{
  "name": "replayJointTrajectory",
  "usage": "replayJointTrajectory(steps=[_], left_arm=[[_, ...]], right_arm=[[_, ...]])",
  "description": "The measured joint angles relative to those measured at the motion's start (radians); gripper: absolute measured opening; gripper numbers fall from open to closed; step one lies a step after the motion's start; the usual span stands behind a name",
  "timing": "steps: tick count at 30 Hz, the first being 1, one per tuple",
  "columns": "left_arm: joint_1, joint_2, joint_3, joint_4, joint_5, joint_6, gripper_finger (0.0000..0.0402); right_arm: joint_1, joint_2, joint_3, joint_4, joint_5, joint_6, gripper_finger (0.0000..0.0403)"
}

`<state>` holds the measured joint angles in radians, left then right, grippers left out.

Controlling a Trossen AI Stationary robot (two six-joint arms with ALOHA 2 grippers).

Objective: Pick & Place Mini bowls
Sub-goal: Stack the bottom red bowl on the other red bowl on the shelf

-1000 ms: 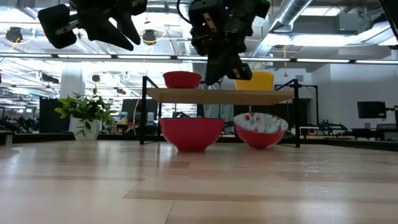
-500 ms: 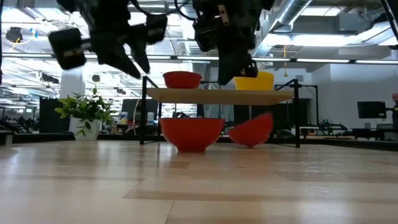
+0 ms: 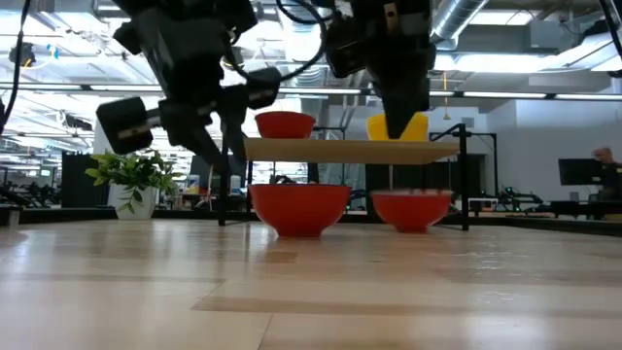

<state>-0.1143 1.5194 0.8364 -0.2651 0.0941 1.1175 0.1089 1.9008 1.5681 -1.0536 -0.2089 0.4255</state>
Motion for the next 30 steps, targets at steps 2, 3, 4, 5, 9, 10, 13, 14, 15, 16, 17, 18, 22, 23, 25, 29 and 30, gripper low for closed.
replayJointTrajectory(steps=[2,3,4,5,9,10,13,14,15,16,17,18,22,23,25,29,30], left_arm=[[0.000,0.018,0.000,0.009,-0.016,0.000,0.0076],[0.000,0.025,0.000,0.011,-0.020,0.000,0.0076],[0.000,0.031,0.000,0.013,-0.022,0.000,0.0076],[0.000,0.035,0.000,0.018,-0.024,0.000,0.0076],[0.000,0.041,0.000,0.058,-0.070,0.000,0.0076],[0.000,0.040,0.000,0.066,-0.084,0.000,0.0076],[0.002,0.029,0.000,0.075,-0.100,0.000,0.0076],[0.004,0.029,0.000,0.078,-0.096,0.000,0.0076],[0.005,0.030,0.000,0.074,-0.091,0.000,0.0076],[0.005,0.032,0.000,0.072,-0.088,0.000,0.0076],[0.005,0.038,0.000,0.075,-0.086,0.004,0.0076],[0.005,0.042,0.000,0.075,-0.086,0.008,0.0076],[0.005,0.052,0.000,0.091,-0.083,0.008,0.0076],[0.009,0.052,0.000,0.091,-0.083,0.008,0.0076],[0.017,0.061,0.000,0.109,-0.078,0.008,0.0076],[0.038,0.061,0.000,0.109,-0.083,0.008,0.0076],[0.043,0.061,0.000,0.110,-0.083,0.008,0.0076]], right_arm=[[0.015,-0.012,0.000,-0.026,0.024,0.000,0.0000],[0.023,-0.018,0.000,-0.029,0.037,0.000,0.0000],[0.031,-0.024,0.000,-0.032,0.051,0.000,0.0000],[0.039,-0.030,0.000,-0.047,0.069,0.000,0.0000],[0.066,-0.064,0.000,-0.077,0.118,0.001,0.0000],[0.073,-0.075,0.000,-0.081,0.125,0.002,0.0000],[0.094,-0.104,0.000,-0.081,0.155,0.016,0.0000],[0.101,-0.113,0.000,-0.082,0.165,0.019,0.0000],[0.107,-0.122,0.000,-0.083,0.169,0.019,0.0000],[0.112,-0.131,0.000,-0.084,0.175,0.023,0.0000],[0.120,-0.139,0.000,-0.089,0.188,0.034,0.0000],[0.126,-0.147,0.000,-0.095,0.199,0.044,0.0000],[0.145,-0.175,0.000,-0.094,0.230,0.072,0.0000],[0.150,-0.180,0.000,-0.094,0.240,0.082,0.0000],[0.158,-0.188,0.000,-0.096,0.258,0.101,0.0000],[0.169,-0.192,0.000,-0.099,0.264,0.123,0.0000],[0.171,-0.192,0.000,-0.099,0.264,0.126,0.0000]])
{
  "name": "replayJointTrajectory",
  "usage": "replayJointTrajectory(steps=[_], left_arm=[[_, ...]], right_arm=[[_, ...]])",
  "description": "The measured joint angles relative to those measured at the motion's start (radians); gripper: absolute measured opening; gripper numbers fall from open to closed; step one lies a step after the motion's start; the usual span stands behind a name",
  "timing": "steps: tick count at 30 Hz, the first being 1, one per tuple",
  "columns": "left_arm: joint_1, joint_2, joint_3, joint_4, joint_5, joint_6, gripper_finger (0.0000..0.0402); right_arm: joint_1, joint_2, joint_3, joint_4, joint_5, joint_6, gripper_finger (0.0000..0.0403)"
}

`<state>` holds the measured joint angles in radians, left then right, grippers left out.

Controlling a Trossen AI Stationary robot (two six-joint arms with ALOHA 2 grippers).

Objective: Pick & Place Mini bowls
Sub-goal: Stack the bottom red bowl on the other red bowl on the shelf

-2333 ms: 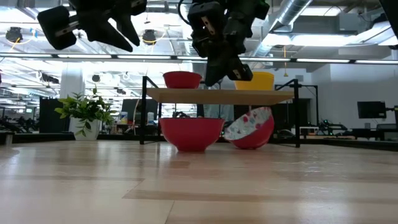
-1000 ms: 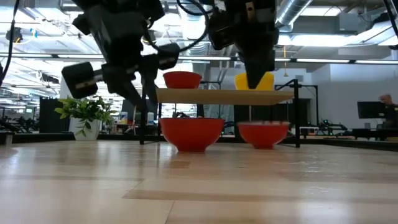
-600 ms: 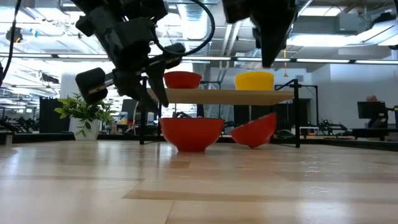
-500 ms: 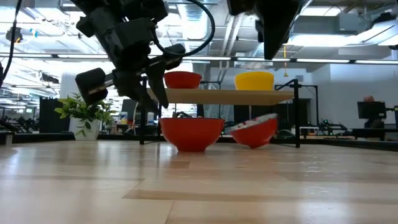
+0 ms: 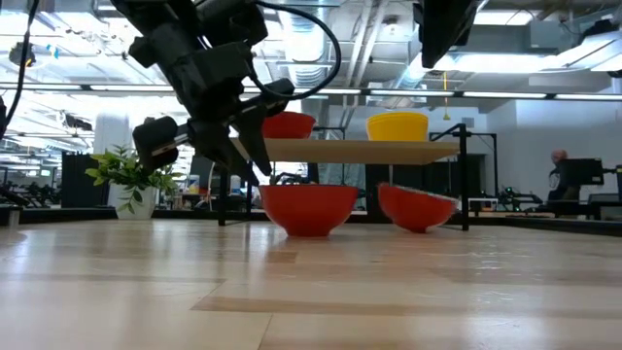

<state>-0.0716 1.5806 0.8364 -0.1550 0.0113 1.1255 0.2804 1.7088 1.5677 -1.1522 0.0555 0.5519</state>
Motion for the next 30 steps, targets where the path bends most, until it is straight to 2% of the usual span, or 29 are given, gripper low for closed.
replayJointTrajectory(steps=[16,30], left_arm=[[-0.029,0.000,0.000,-0.001,0.027,-0.004,0.0076],[0.009,0.000,0.000,0.000,0.058,-0.004,0.0076]], right_arm=[[0.013,0.000,0.000,0.001,-0.002,0.017,0.0000],[0.021,0.000,0.000,0.000,-0.002,0.024,0.0000]])
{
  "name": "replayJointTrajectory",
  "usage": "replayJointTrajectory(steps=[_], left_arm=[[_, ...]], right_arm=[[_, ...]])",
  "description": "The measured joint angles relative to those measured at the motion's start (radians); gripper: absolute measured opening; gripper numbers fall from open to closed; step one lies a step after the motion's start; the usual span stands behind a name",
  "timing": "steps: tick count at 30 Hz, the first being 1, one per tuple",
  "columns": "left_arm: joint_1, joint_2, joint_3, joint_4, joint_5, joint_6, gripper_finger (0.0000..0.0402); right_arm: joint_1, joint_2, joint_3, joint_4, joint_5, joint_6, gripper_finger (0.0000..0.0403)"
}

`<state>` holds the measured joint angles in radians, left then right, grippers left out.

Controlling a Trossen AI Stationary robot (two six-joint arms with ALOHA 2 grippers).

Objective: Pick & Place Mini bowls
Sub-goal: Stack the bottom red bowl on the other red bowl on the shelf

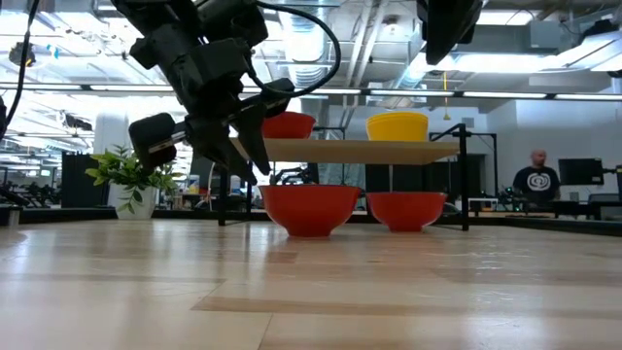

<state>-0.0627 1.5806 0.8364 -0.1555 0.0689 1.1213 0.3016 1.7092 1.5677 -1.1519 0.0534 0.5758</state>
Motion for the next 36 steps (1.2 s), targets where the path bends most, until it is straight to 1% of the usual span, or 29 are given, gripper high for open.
replayJointTrajectory(steps=[7,12,21,24,27,28,31,36], left_arm=[[0.000,0.046,0.000,0.010,-0.001,0.001,0.0076],[0.000,0.083,0.000,0.031,-0.025,0.000,0.0076],[0.003,0.086,0.000,0.048,-0.027,-0.001,0.0075],[0.004,0.086,0.000,0.050,-0.028,-0.004,0.0058],[0.003,0.086,0.000,0.047,-0.041,-0.006,0.0020],[0.003,0.086,-0.002,0.043,-0.050,-0.007,0.0013],[0.004,0.086,-0.002,0.045,-0.058,-0.027,0.0013],[0.003,0.080,-0.002,0.042,-0.126,-0.038,0.0011]], right_arm=[[0.000,0.001,0.000,0.000,0.000,0.000,0.0000],[0.000,0.001,0.000,0.001,0.000,0.000,0.0000],[0.000,0.001,0.000,0.005,0.025,0.001,0.0000],[0.000,0.001,0.000,0.005,0.027,0.001,0.0000],[0.000,0.001,0.000,0.005,0.027,0.001,0.0000],[-0.001,0.001,0.000,0.005,0.027,0.001,0.0000],[0.000,0.001,0.000,0.005,0.028,0.001,0.0000],[-0.001,0.001,0.000,0.006,0.028,0.002,0.0000]])
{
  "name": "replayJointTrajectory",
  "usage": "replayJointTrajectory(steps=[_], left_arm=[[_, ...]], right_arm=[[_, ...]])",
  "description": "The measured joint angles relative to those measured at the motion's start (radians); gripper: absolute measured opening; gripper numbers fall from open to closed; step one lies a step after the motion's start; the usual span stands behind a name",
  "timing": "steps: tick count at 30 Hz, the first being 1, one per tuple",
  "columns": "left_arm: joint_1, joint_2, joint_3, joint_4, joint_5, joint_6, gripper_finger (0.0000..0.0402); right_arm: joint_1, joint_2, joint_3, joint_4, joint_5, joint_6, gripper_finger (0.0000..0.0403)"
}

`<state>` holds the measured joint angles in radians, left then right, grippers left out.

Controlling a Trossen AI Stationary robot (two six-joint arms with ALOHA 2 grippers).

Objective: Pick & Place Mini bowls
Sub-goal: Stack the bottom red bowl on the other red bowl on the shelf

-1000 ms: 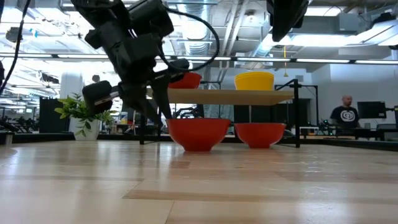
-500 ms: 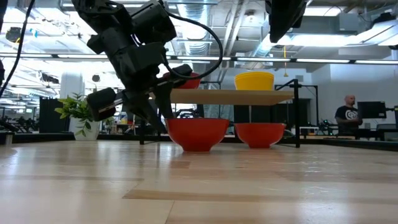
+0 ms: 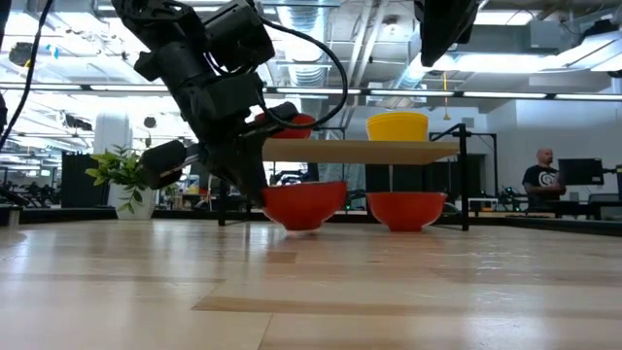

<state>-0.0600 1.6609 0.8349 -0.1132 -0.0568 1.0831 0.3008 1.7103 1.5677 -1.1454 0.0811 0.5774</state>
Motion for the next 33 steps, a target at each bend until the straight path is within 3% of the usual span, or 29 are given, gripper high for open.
replayJointTrajectory(steps=[19,27,33], left_arm=[[0.000,-0.319,0.001,-0.129,-0.040,-0.216,0.0011],[0.000,-0.394,0.033,-0.159,-0.062,-0.236,0.0011],[0.000,-0.415,0.119,-0.231,-0.074,-0.236,0.0011]], right_arm=[[0.015,0.000,0.000,0.070,-0.003,0.063,0.0000],[0.055,0.000,0.000,0.323,0.005,0.002,0.0000],[0.044,-0.019,-0.076,0.423,0.090,-0.026,0.0000]])
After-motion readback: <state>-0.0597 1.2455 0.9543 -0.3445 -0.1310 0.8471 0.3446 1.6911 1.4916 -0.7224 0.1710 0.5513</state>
